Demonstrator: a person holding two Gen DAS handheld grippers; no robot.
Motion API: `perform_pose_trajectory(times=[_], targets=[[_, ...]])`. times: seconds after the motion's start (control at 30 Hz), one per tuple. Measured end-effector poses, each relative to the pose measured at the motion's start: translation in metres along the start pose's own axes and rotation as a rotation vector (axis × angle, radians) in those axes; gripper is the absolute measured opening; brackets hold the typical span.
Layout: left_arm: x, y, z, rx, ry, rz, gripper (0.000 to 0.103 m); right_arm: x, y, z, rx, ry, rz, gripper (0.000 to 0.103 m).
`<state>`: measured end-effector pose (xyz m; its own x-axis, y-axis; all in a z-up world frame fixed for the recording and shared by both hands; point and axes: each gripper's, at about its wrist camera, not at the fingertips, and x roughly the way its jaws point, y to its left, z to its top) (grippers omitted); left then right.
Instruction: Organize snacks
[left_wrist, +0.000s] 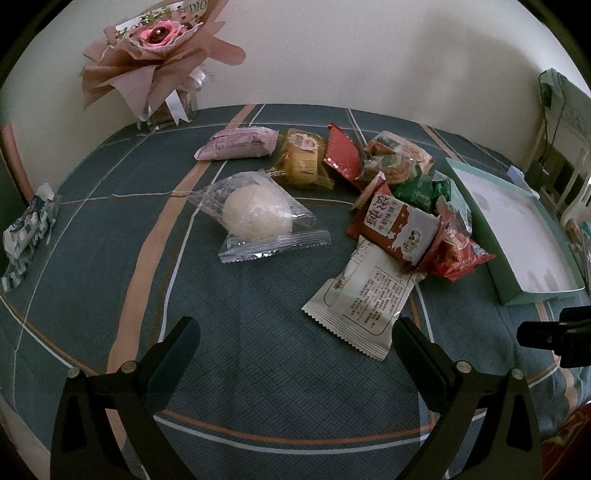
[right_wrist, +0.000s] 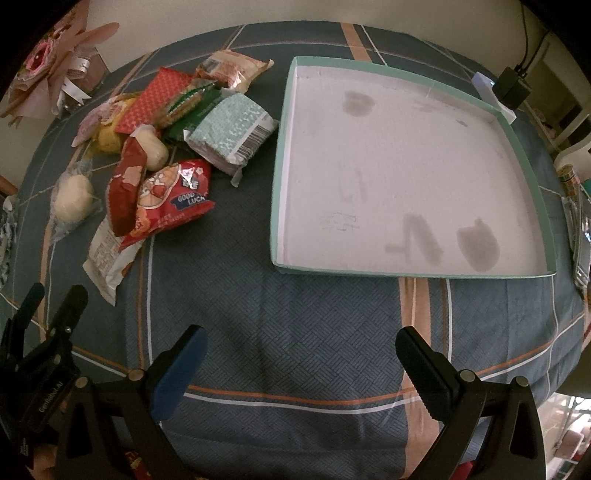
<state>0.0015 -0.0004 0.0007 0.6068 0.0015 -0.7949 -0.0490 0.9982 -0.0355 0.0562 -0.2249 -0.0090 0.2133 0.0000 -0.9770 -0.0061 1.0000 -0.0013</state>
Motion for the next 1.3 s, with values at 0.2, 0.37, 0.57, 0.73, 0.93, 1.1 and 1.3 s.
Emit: perform_pose_trajectory(times=[0.2,0.37,0.57,0.73,0.93,1.1,1.3], targets=[[-0.001,-0.001,0.002,0.025,-0.005,0.022,0.103,-0.003,0.002,0.002,-0.004,-0.008,-0.001,0.103],[-0.005,-0.003,0.006,0.051,-0.028,0.041,0.103,-0.011,-0.002,0.002,-0.009,-0.023,0.003,0.103],[-0.014,-0.002,0.028,0.059,-0.035,0.052,0.103,-0.028,-0.003,0.007,-0.018,-0.082,0.022,0.103],[-0.019,0.001,0.059,0.002,0.008,0.023,0.103,-0.046,-0.007,0.02,-0.013,-0.165,0.043,0.103],[-0.003,-0.004,0.09,-0.126,0.19,0.005,0.103,-0.048,-0.005,0.035,0.011,-0.192,0.097,0.103],[0.012,-0.007,0.1,-0.268,0.29,0.012,0.103,-0.045,0.007,0.041,0.045,-0.202,0.119,0.103],[0.018,-0.009,0.104,-0.383,0.308,0.011,0.103,-0.039,0.012,0.05,0.059,-0.181,0.15,0.103]])
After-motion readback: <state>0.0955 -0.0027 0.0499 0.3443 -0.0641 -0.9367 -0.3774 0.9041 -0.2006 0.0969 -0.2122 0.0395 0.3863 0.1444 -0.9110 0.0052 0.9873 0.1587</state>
